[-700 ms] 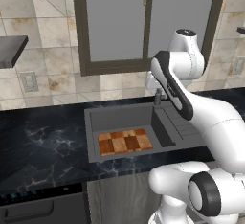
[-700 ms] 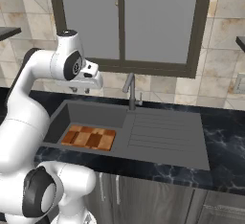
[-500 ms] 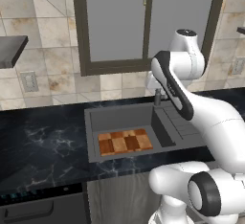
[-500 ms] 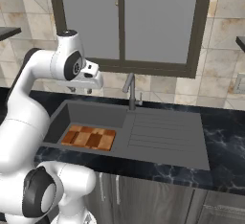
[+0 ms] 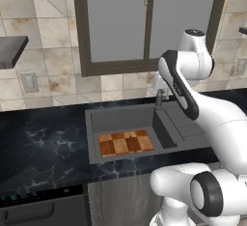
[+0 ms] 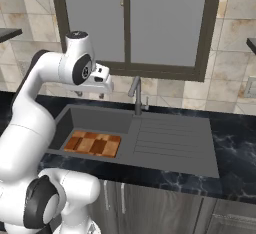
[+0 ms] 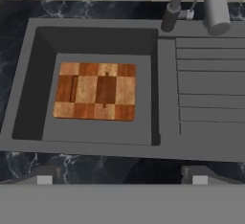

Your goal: Turn on the sink faucet with hot water and rinse the cutting board for ten seconds, then turn off the faucet. Push the cutting board to reach the water if necessary.

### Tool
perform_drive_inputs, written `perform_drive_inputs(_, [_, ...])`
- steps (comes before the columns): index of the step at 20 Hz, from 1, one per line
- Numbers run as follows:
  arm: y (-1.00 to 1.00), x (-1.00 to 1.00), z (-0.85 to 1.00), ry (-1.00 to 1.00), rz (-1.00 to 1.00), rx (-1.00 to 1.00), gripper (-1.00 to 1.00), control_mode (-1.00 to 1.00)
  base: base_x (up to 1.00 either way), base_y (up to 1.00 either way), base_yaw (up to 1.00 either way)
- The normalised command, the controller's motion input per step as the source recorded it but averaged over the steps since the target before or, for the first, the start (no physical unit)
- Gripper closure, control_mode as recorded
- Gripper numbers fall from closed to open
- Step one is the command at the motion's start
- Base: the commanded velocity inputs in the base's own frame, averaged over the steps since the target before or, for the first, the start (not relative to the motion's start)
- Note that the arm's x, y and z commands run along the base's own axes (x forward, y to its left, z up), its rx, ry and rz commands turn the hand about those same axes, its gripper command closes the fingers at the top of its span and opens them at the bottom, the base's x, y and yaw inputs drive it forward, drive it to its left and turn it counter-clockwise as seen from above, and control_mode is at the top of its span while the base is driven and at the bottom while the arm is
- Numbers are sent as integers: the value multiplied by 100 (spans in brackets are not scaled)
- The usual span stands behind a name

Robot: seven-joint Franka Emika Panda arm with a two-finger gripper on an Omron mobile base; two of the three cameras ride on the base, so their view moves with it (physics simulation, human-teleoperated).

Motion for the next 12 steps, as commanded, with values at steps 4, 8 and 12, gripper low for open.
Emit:
perform_drive_inputs(4, [-46,2,0,0,0,0,-100,-100,0,0,0])
perform_drive_inputs(8, [-37,6,0,0,0,0,-100,-100,0,0,0])
perform_drive_inputs(12, [-32,8,5,0,0,0,-100,-100,0,0,0])
